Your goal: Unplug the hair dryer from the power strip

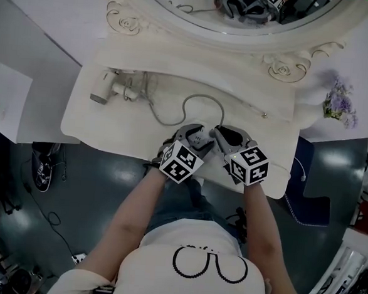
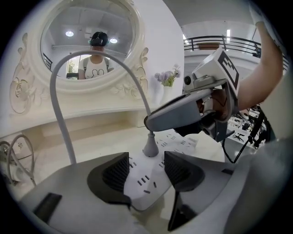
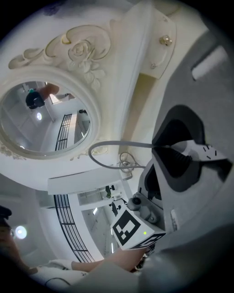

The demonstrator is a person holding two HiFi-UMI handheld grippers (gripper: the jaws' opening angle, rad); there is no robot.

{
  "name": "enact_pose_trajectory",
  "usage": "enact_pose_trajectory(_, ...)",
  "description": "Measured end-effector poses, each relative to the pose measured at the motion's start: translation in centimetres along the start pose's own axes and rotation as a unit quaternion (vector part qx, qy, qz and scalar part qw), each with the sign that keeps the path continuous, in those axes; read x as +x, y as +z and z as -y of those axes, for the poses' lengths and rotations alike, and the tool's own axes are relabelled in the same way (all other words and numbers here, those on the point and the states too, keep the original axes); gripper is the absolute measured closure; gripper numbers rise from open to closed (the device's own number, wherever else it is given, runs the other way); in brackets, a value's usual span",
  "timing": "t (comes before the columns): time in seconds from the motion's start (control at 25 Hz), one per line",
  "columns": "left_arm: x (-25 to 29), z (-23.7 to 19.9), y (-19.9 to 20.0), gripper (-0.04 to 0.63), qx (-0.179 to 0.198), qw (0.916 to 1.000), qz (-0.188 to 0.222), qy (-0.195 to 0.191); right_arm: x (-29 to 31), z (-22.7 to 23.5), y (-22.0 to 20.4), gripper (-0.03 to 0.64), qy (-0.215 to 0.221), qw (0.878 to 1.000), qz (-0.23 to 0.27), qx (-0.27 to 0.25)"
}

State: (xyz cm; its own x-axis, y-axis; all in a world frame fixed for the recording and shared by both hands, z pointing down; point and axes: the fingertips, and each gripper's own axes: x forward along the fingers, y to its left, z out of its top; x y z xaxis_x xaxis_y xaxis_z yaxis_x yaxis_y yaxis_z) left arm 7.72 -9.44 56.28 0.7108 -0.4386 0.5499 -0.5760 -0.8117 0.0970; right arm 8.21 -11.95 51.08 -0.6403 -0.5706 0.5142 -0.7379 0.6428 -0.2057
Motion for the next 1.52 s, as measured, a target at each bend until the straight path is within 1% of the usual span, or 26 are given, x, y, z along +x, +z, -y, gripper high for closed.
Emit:
enact_pose_trajectory(0.08,0.0,-0.1,0.0,0.359,0.000,1.0000,0.001,0.000,-0.5,-0.3,-0.2,0.597,0.004,1.000,0.001,0.003)
enact_pose_trajectory(0.16,-0.1,-0.1,0.0,0.359,0.001,1.0000,0.001,0.001,-0.7,-1.1,-0.3,0.598,0.008,1.000,-0.004,-0.013)
enact_pose_trajectory(0.2,0.0,-0.1,0.1,0.359,0.002,1.0000,0.001,0.000,-0.8,-1.5,0.1,0.598,0.012,1.000,0.003,-0.018)
enact_pose_trajectory(0.32,0.0,-0.2,0.1,0.359,0.004,1.0000,0.001,-0.003,-1.0,-2.0,4.2,0.598,0.032,0.997,0.072,0.002)
enact_pose_trajectory(0.36,0.0,-0.2,0.1,0.359,0.003,1.0000,0.002,-0.003,-0.7,-1.7,5.3,0.598,0.030,0.997,0.077,-0.001)
enact_pose_trajectory(0.48,-0.1,0.0,0.0,0.359,0.000,1.0000,0.002,-0.002,-0.4,-0.5,6.4,0.598,0.021,0.998,0.058,-0.023)
enact_pose_trajectory(0.64,-0.1,0.0,0.0,0.359,0.000,1.0000,0.003,-0.003,-1.3,0.4,6.2,0.597,0.010,0.998,0.053,-0.016)
enact_pose_trajectory(0.72,-0.2,-0.1,0.1,0.359,-0.002,1.0000,0.002,-0.003,-1.6,0.9,5.9,0.595,0.006,0.999,0.049,0.005)
enact_pose_trajectory(0.8,-0.2,-0.1,0.1,0.359,-0.004,1.0000,0.002,-0.002,-1.7,1.9,5.5,0.594,-0.002,0.998,0.041,0.045)
enact_pose_trajectory(0.92,-0.1,0.0,0.2,0.359,-0.007,1.0000,0.001,-0.003,-1.5,3.8,4.4,0.594,-0.016,0.994,0.028,0.107)
enact_pose_trajectory(1.08,-0.1,0.0,0.2,0.359,-0.011,0.9999,-0.001,-0.001,-0.3,5.8,3.5,0.594,-0.019,0.981,0.025,0.193)
enact_pose_trajectory(1.16,-0.1,0.0,0.2,0.359,-0.013,0.9999,-0.002,0.000,0.5,6.5,3.1,0.592,-0.017,0.974,0.027,0.225)
enact_pose_trajectory(1.28,0.0,0.0,0.3,0.359,-0.017,0.9998,-0.003,-0.002,2.1,7.2,2.7,0.592,-0.017,0.968,0.021,0.251)
enact_pose_trajectory(1.4,-0.1,-0.1,0.4,0.359,-0.032,0.9995,0.001,-0.004,3.5,7.2,2.0,0.592,-0.020,0.962,0.005,0.272)
enact_pose_trajectory(1.52,-0.1,-0.1,0.4,0.359,-0.042,0.9991,0.005,-0.004,4.4,7.1,1.6,0.591,-0.027,0.961,-0.002,0.275)
